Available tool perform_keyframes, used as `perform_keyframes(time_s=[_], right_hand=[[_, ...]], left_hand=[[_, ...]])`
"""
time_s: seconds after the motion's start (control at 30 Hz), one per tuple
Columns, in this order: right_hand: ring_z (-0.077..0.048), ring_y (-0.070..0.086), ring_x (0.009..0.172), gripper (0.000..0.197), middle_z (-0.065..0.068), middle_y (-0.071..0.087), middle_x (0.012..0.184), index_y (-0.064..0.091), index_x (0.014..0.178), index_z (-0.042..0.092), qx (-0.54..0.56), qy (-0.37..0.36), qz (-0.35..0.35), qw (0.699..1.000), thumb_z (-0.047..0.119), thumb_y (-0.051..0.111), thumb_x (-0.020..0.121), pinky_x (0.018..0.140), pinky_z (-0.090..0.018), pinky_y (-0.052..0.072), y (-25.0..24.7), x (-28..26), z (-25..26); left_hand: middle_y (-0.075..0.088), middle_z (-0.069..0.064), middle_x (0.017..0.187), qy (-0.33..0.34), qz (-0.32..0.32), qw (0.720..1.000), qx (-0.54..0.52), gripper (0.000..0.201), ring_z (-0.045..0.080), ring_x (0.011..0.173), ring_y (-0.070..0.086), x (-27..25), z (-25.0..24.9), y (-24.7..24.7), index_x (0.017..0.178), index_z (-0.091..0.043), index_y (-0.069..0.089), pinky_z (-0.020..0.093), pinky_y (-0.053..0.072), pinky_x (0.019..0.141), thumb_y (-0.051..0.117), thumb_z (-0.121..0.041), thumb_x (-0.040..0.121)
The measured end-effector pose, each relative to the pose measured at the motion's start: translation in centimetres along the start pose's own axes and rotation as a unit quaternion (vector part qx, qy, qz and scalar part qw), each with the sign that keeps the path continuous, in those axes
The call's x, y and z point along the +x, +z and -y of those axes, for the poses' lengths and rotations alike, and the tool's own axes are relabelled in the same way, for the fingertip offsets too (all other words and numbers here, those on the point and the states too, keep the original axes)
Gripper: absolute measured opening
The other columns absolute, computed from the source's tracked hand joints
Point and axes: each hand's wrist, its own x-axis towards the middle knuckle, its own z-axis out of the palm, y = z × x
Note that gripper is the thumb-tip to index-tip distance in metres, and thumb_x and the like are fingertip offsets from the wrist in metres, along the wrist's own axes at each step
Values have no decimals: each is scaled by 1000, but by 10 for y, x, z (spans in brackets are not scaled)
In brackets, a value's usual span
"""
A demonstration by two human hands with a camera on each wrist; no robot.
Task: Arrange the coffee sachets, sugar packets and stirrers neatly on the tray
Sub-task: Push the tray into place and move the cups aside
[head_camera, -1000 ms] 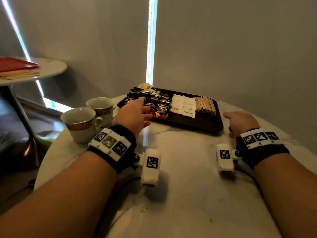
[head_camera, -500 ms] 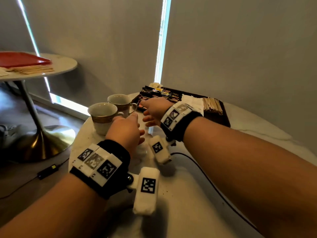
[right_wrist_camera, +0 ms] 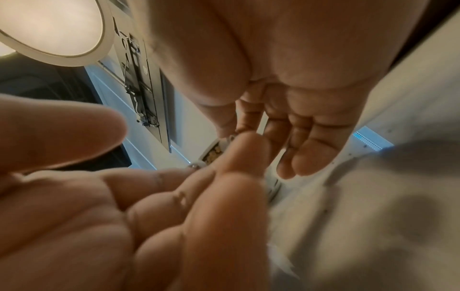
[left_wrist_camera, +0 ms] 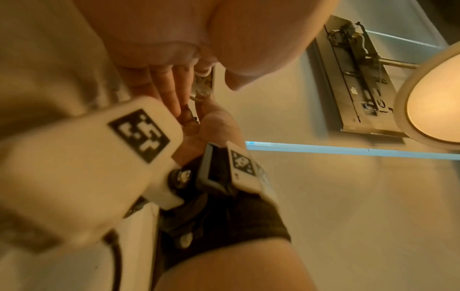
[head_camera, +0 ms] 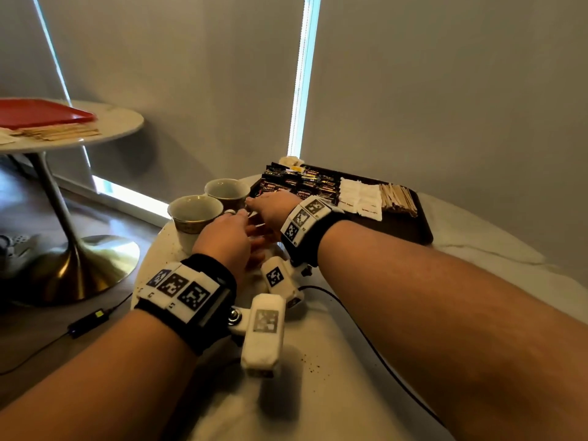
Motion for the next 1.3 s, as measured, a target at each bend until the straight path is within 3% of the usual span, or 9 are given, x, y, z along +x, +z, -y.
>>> perform_keyframes(time_s=[0.17, 0.3, 0.43, 0.53, 0.63, 0.73, 0.83, 1.0, 1.3], right_hand=[[-23, 67, 81, 27, -9, 67, 85, 63, 110, 8, 123, 21, -48, 991, 29, 49, 103, 79, -38, 59, -20, -18, -4], [-24, 63, 81, 20, -9, 63, 81, 60, 104, 12, 267, -13, -107, 958, 26, 47, 104, 67, -34, 52, -92, -59, -29], [-22, 62, 78, 20, -6, 60, 79, 56, 95, 17, 365, -42, -216, 905, 31, 46, 105, 65, -34, 50, -188, -108, -82], [-22, 59, 81, 16, -7, 56, 84, 59, 106, 19, 399, -24, -307, 864, 31, 49, 104, 67, -36, 51, -238, -138, -125], [-21, 55, 76, 15, -7, 51, 82, 57, 99, 19, 419, -9, -367, 830, 29, 48, 104, 68, -36, 50, -268, -158, -159], [-20, 54, 72, 15, -5, 49, 75, 58, 100, 18, 450, 1, -376, 810, 30, 49, 104, 65, -37, 49, -279, -164, -186], [-21, 56, 74, 17, -4, 50, 74, 60, 107, 19, 479, 10, -375, 794, 33, 50, 103, 62, -36, 50, -286, -162, -213], [-26, 58, 85, 18, -7, 52, 81, 61, 104, 20, 483, 29, -383, 787, 33, 49, 103, 63, -37, 54, -295, -161, -230], [-23, 62, 78, 25, -7, 59, 92, 63, 114, 18, 478, 41, -370, 796, 37, 53, 100, 56, -32, 54, -302, -154, -238]], left_hand=[[55, 16, 144, 2, -29, 999, -36, 45, 34, 128, 57, 12, -7, -10, 146, -12, 44, 43, 53, 87, 46, -31, 105], [64, 3, 116, -10, -40, 997, -63, 28, 17, 108, 63, 21, -19, -7, 129, -25, 53, 35, 51, 80, 46, -38, 105], [72, 0, 103, 54, 6, 998, -43, 19, 15, 103, 67, 20, -32, 19, 111, -25, 61, 39, 52, 87, 45, -34, 106], [75, 1, 97, 85, 59, 993, -53, 11, 18, 91, 71, 18, -43, 59, 108, -26, 61, 35, 54, 75, 52, -30, 104], [76, 5, 94, 77, 123, 989, -36, 4, 21, 87, 72, 11, -43, 120, 102, -26, 58, 31, 55, 63, 54, -26, 103], [77, 9, 100, 40, 198, 979, -29, 8, 25, 92, 72, 0, -29, 173, 105, -24, 57, 39, 55, 75, 50, -27, 105], [75, 12, 110, 7, 246, 969, -5, 13, 28, 101, 71, -7, -7, 217, 112, -21, 57, 40, 53, 76, 48, -28, 106], [72, 14, 110, -19, 253, 965, 58, 13, 27, 94, 70, -14, 35, 279, 108, -21, 59, 35, 56, 66, 50, -29, 105], [73, 13, 103, -46, 241, 964, 102, 23, 28, 97, 71, -15, 78, 337, 121, -14, 59, 41, 57, 87, 48, -28, 106]])
